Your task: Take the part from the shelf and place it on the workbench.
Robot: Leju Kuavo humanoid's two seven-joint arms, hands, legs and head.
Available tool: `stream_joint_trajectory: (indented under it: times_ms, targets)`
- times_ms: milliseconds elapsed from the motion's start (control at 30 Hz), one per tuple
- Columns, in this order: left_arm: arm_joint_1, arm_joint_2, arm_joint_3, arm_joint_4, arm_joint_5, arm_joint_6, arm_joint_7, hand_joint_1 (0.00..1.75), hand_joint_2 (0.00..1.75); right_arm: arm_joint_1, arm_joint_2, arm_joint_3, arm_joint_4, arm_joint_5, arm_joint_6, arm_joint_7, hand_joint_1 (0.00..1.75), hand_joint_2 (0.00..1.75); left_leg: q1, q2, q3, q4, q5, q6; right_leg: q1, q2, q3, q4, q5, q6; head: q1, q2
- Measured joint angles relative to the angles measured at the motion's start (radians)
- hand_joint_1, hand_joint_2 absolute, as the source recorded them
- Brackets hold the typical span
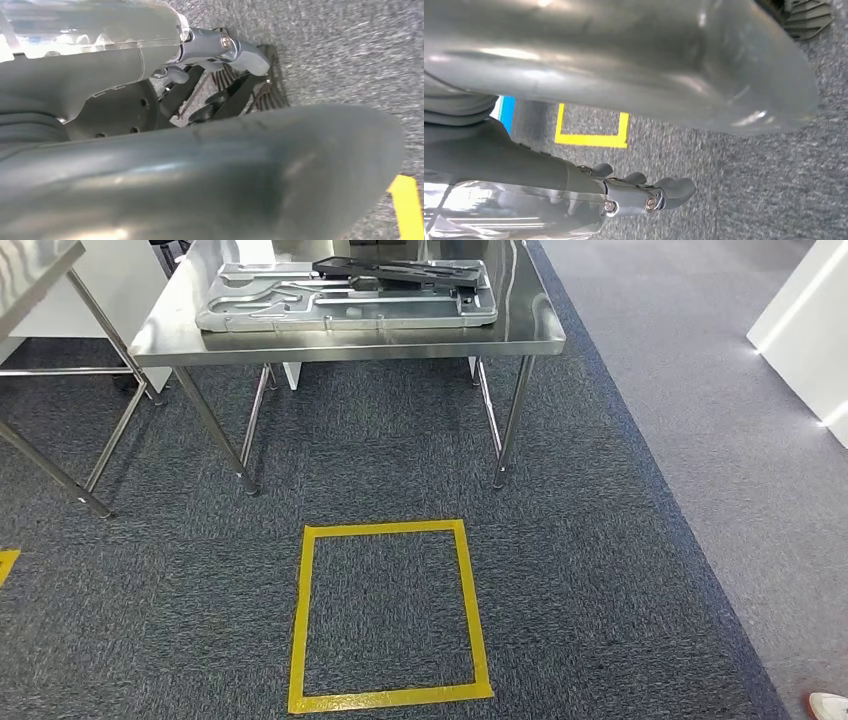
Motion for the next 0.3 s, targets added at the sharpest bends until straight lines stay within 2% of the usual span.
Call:
stream_joint_trajectory:
  times_ms: [33, 67, 100, 133, 167, 200, 233, 267, 300]
  targets:
    - [0.001, 0.000, 0.000, 0.000, 0.000, 0.000, 0.000, 0.00, 0.00, 0.000, 0.000, 0.000, 0.000, 0.002, 0.001, 0.001, 0.00, 0.00, 0.002, -0.005, -0.010, 0.021, -0.031, -0.006, -0.003, -0.002, -0.012, -0.002, 0.014, -0.006, 0.000, 0.000]
    - [0.002, 0.001, 0.000, 0.000, 0.000, 0.000, 0.000, 0.00, 0.00, 0.000, 0.001, 0.001, 0.001, 0.004, 0.001, 0.002, 0.00, 0.00, 0.006, -0.010, -0.023, 0.062, -0.082, -0.012, -0.005, -0.004, -0.027, -0.003, 0.029, -0.010, 0.000, 0.000]
    - [0.003, 0.000, 0.000, 0.000, 0.000, 0.001, 0.000, 0.00, 0.00, 0.001, 0.001, 0.001, 0.001, 0.007, 0.001, 0.004, 0.00, 0.00, 0.011, -0.013, -0.039, 0.123, -0.140, -0.019, -0.005, -0.003, -0.045, -0.003, 0.043, -0.012, 0.000, 0.000]
    - [0.004, 0.000, 0.000, 0.000, 0.000, 0.002, 0.000, 0.00, 0.00, 0.001, 0.000, 0.002, 0.001, 0.011, 0.001, 0.005, 0.00, 0.00, 0.016, -0.014, -0.053, 0.192, -0.183, -0.025, -0.005, -0.003, -0.064, -0.002, 0.056, -0.011, 0.000, 0.000]
    - [0.005, 0.000, 0.000, 0.000, 0.000, 0.003, -0.001, 0.00, 0.00, 0.002, 0.000, 0.004, 0.001, 0.014, 0.001, 0.005, 0.00, 0.00, 0.022, -0.014, -0.060, 0.252, -0.197, -0.030, -0.006, -0.003, -0.083, 0.000, 0.069, -0.009, 0.000, 0.000]
    - [0.005, 0.000, 0.000, 0.000, 0.000, 0.005, -0.003, 0.00, 0.00, 0.003, 0.000, 0.007, 0.001, 0.016, 0.001, 0.006, 0.00, 0.00, 0.026, -0.014, -0.059, 0.292, -0.181, -0.035, -0.007, -0.003, -0.104, 0.004, 0.081, -0.006, 0.000, 0.000]
    - [0.005, 0.000, 0.000, 0.000, 0.000, 0.006, -0.004, 0.00, 0.44, 0.003, 0.000, 0.009, 0.001, 0.018, 0.003, 0.005, 0.00, 0.00, 0.030, -0.014, -0.043, 0.300, -0.143, -0.039, -0.009, -0.003, -0.125, 0.009, 0.091, -0.001, 0.000, 0.000]
    - [0.004, 0.000, 0.000, 0.000, 0.000, 0.006, -0.005, 0.00, 0.87, 0.003, 0.000, 0.012, 0.001, 0.019, 0.006, 0.005, 0.00, 0.44, 0.034, -0.014, -0.011, 0.275, -0.104, -0.043, -0.012, -0.003, -0.145, 0.017, 0.101, 0.004, 0.000, 0.000]
    - [0.004, 0.000, -0.001, 0.000, 0.000, 0.006, -0.005, 0.00, 1.16, 0.003, 0.000, 0.013, 0.001, 0.019, 0.007, 0.005, 0.00, 0.58, 0.035, -0.014, 0.006, 0.260, -0.081, -0.044, -0.013, -0.004, -0.155, 0.021, 0.105, 0.007, 0.000, 0.000]
